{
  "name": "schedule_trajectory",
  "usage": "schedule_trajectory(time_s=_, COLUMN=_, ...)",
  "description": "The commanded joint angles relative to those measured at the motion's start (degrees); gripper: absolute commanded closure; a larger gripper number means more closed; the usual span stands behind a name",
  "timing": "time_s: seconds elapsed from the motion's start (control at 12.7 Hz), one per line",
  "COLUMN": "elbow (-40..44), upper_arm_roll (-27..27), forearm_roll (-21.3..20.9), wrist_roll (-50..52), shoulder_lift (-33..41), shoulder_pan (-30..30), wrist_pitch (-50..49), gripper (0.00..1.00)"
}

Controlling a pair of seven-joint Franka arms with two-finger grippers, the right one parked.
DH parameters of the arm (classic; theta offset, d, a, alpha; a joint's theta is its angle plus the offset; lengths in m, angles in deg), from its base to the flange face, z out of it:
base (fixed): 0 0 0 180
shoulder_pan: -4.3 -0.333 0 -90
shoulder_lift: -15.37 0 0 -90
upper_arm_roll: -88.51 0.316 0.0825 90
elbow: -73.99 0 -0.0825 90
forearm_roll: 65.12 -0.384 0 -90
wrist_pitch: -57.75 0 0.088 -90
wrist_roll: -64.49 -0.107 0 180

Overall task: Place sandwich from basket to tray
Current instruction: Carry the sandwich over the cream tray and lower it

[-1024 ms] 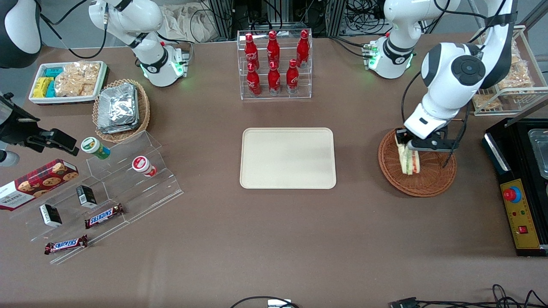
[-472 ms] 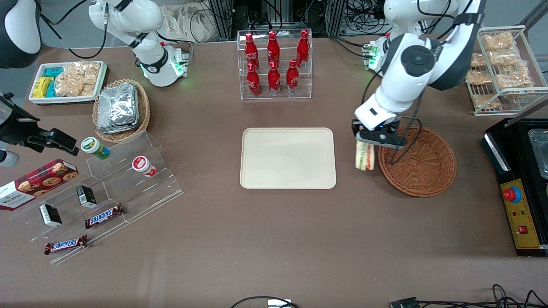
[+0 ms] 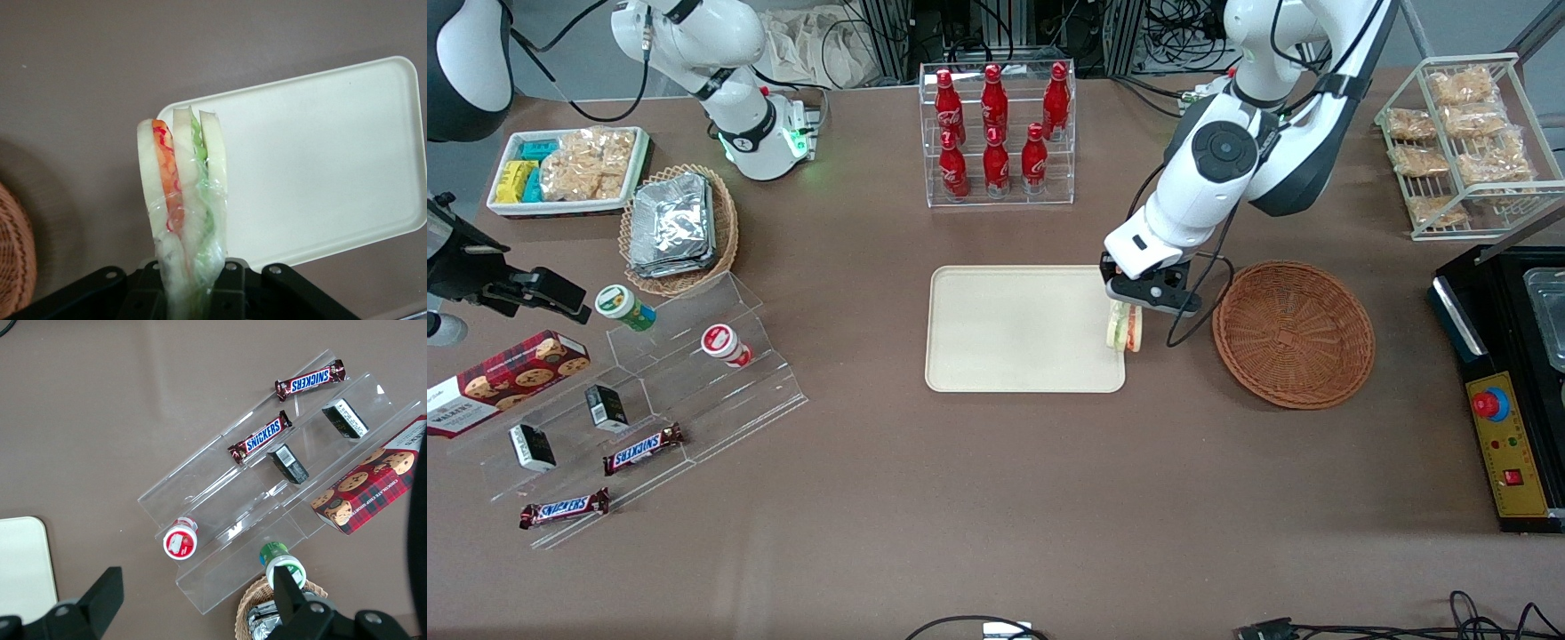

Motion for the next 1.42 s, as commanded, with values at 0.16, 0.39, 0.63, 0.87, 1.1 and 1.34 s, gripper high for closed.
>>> schedule_trajectory(time_s=0.16, elbow=1.4, upper_arm_roll=-0.3, forearm_roll=-5.8, wrist_roll=9.3, shoulder_lift=-7.2, shoulder_pan=3.0, wrist_pitch=3.8, gripper=0.91)
schedule_trajectory(time_s=0.39, elbow=1.5, upper_arm_roll=-0.3, forearm_roll=-11.1, wrist_roll=15.6, shoulder_lift=-11.2, shoulder_pan=4.5, wrist_pitch=6.4, gripper=0.91)
schedule_trajectory(time_s=0.63, elbow=1.6, upper_arm_roll=-0.2, forearm_roll=-15.4, wrist_roll=19.8, shoulder_lift=-14.6, shoulder_pan=6.1, wrist_pitch=8.2, gripper=0.91)
schedule_trajectory(time_s=0.87, elbow=1.9, upper_arm_roll=-0.1, forearm_roll=-21.0, wrist_roll=23.4, shoulder_lift=-18.4, shoulder_pan=6.4, wrist_pitch=10.7, gripper=0.91)
schedule_trajectory(time_s=1.1, elbow=1.7, upper_arm_roll=0.2, forearm_roll=-28.9, wrist_roll=29.1, shoulder_lift=-22.1, shoulder_pan=7.9, wrist_pitch=12.9, gripper=0.91)
schedule_trajectory(time_s=1.34, elbow=1.8, upper_arm_roll=0.3, forearm_roll=-34.8, wrist_roll=33.7, shoulder_lift=-24.6, shoulder_pan=8.1, wrist_pitch=13.0, gripper=0.90)
